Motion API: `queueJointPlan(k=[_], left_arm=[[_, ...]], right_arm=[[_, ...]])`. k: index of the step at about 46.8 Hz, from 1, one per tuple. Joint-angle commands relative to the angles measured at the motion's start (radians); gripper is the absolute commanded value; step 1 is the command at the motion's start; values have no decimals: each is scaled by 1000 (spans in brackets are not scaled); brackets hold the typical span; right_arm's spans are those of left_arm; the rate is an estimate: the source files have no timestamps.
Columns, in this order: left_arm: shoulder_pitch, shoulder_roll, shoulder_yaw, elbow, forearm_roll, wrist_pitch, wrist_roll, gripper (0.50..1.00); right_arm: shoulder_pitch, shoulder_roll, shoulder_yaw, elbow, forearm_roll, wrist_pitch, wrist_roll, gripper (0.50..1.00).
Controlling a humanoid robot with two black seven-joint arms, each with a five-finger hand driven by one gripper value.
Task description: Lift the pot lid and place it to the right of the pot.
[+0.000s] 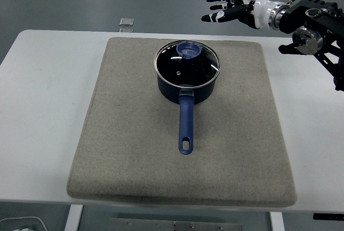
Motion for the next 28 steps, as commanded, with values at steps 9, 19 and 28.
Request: queueJointPlan(k=[9,19,28], left_arm=[[0,0,0,0,0,0,0,1000],[0,0,0,0,0,0,0,1000],[0,0,0,0,0,0,0,1000]], right_arm=[[84,0,-136,64,-220,17,52,921],[156,0,-254,100,-366,58,106,924],[204,1,-326,133,-455,86,128,924]])
